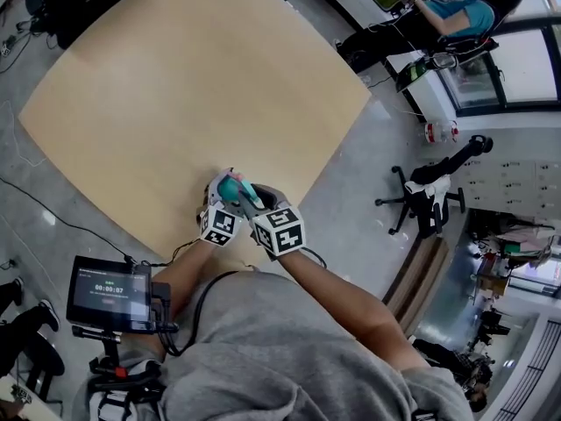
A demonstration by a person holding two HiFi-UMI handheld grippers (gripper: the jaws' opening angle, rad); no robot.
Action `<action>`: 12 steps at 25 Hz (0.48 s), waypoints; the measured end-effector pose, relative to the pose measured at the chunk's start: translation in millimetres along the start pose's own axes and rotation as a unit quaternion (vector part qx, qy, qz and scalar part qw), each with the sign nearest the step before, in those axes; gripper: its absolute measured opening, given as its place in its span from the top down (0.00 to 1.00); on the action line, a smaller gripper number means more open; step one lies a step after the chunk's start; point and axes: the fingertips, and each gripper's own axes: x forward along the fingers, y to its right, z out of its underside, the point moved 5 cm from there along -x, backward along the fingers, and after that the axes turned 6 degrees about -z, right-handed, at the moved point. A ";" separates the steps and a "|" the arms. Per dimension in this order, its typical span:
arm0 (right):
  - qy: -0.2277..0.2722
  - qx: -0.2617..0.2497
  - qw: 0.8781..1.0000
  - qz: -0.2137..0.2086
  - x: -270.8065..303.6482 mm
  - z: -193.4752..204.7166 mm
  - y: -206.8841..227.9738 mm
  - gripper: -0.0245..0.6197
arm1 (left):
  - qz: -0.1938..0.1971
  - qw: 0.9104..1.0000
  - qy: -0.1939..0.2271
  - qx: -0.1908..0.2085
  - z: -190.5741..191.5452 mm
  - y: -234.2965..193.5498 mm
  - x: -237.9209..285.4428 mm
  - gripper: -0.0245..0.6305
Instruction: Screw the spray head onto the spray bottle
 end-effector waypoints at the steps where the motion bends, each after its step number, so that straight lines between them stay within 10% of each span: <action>1: -0.014 -0.025 1.000 -0.012 -0.1 -0.8 -0.2 0.77 | 0.009 1.000 0.000 0.000 0.7 -0.2 0.9 0.40; 5: -0.035 -0.158 0.986 -0.036 -15.7 -21.4 0.3 0.74 | 0.056 0.998 -0.001 0.011 1.1 -1.7 6.7 0.40; 8: -0.053 -0.303 0.949 -0.067 -32.5 -43.1 -2.4 0.73 | 0.097 0.995 -0.002 0.026 0.8 -2.5 10.3 0.40; 10: -0.095 -0.449 0.884 -0.089 -40.4 -51.0 -6.7 0.73 | 0.122 0.992 -0.006 0.031 1.5 -2.5 11.5 0.40; 12: -0.150 -0.624 0.762 -0.092 -44.7 -50.9 -10.4 0.73 | 0.149 0.988 -0.011 0.036 1.9 -2.8 12.5 0.40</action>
